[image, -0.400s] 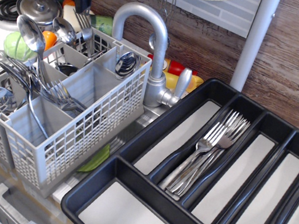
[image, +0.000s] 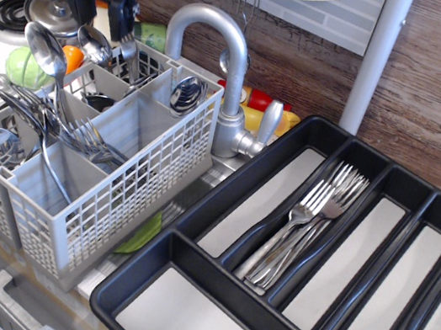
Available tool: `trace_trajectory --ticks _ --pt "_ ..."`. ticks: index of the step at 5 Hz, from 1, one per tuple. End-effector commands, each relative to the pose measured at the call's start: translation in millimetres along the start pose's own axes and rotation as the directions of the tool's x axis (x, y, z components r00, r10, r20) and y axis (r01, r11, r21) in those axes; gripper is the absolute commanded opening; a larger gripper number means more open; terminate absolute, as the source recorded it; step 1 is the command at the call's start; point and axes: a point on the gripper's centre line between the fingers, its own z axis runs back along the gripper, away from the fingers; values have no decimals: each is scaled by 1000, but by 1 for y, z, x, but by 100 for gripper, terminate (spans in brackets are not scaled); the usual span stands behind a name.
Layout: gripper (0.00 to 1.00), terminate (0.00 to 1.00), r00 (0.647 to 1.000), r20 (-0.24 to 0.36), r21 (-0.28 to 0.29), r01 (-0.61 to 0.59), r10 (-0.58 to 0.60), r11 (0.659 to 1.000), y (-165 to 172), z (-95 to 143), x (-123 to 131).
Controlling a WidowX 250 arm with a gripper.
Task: Put fork from basket to tray
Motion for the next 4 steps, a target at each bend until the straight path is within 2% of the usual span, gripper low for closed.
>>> trace_trajectory --ticks 1,2,4 --pt "100 0 994 100 42 -45 41 998 18 8 14" --pt "100 0 991 120 34 -65 61 997 23 1 22" --pt "100 0 976 204 -32 -72 77 997 23 -5 39"
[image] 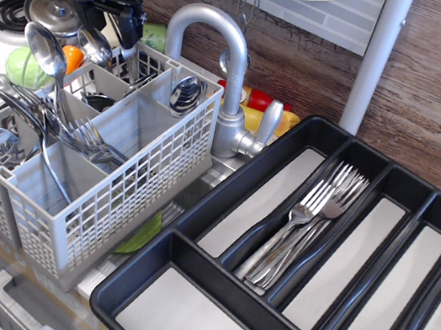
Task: Put fork from basket to tray
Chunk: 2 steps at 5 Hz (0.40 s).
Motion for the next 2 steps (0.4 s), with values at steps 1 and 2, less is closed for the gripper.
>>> trace_trajectory --ticks 1,2 --pt "0 0 994 105 1 -36 36 999 -3 21 14" --pt "0 0 992 102 29 -79 76 996 -12 34 6"
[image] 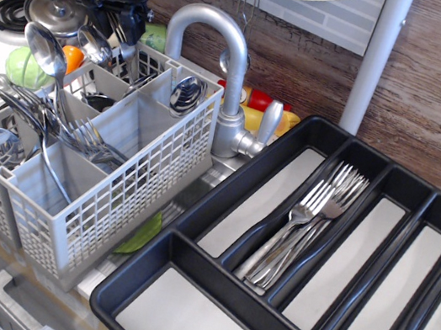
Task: Put fork from basket to tray
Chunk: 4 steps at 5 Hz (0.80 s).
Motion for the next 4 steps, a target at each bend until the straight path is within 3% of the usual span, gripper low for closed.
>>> trace_trajectory --ticks 1,3,4 --pt "0 0 998 23 96 -63 61 993 -11 64 -2" --pt "0 0 990 -8 229 -137 143 964 -24 149 -21" --pt "0 0 985 -45 252 -149 165 956 -51 196 -11"
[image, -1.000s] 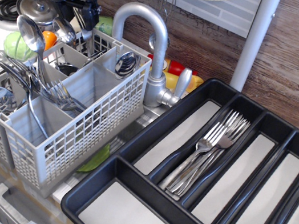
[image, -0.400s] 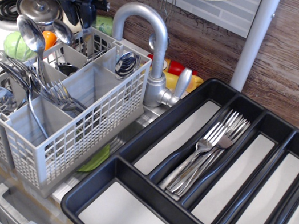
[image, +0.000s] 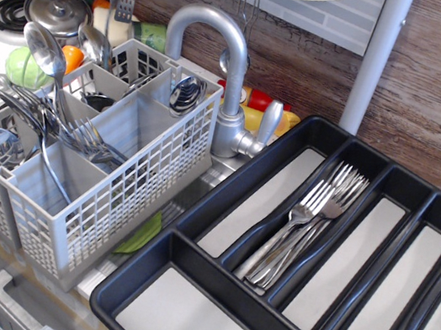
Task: Put fork from basket to tray
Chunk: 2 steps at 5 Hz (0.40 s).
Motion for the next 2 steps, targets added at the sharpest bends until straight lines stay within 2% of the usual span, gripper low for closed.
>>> trace_trajectory --ticks 1,2 --pt "0 0 999 34 38 -38 37 999 -33 96 5" --pt "0 0 996 -47 23 -69 70 997 -65 124 3"
